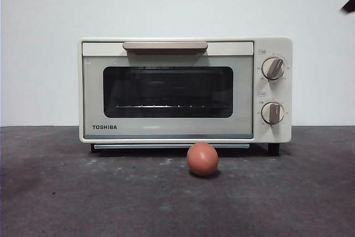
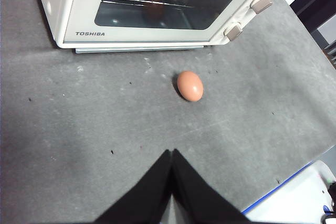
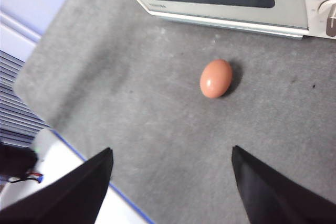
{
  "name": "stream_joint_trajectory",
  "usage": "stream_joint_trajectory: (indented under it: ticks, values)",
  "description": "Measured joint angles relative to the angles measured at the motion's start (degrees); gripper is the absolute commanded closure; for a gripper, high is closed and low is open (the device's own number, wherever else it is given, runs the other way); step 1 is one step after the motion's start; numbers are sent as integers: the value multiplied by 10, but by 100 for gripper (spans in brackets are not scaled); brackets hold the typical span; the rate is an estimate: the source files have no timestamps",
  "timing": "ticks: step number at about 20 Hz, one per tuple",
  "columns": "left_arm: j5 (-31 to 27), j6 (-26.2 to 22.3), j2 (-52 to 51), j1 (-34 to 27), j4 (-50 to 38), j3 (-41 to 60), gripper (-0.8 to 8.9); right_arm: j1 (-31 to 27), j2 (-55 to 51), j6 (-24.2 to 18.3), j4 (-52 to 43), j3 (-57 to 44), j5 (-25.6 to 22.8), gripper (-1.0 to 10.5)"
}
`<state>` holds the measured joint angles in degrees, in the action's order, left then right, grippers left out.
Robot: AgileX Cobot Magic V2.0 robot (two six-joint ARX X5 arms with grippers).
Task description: Eggoven
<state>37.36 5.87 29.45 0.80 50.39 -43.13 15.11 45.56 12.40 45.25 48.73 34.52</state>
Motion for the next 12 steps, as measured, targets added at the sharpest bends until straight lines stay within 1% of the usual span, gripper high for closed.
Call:
stream_joint_trajectory:
  ticks: [1, 4, 8, 12]
  values:
    - [0, 0, 0, 0, 0, 0, 806, 19, 17, 8, -15, 0, -17, 584]
    - [0, 0, 0, 0, 0, 0, 806, 100, 88, 43, -80, 0, -94, 585]
    - [0, 0, 0, 0, 0, 0, 806, 187, 181, 82, -176, 0, -179, 585]
    - [0, 0, 0, 2, 0, 0, 806, 234, 276, 106, -256, 0, -259, 585]
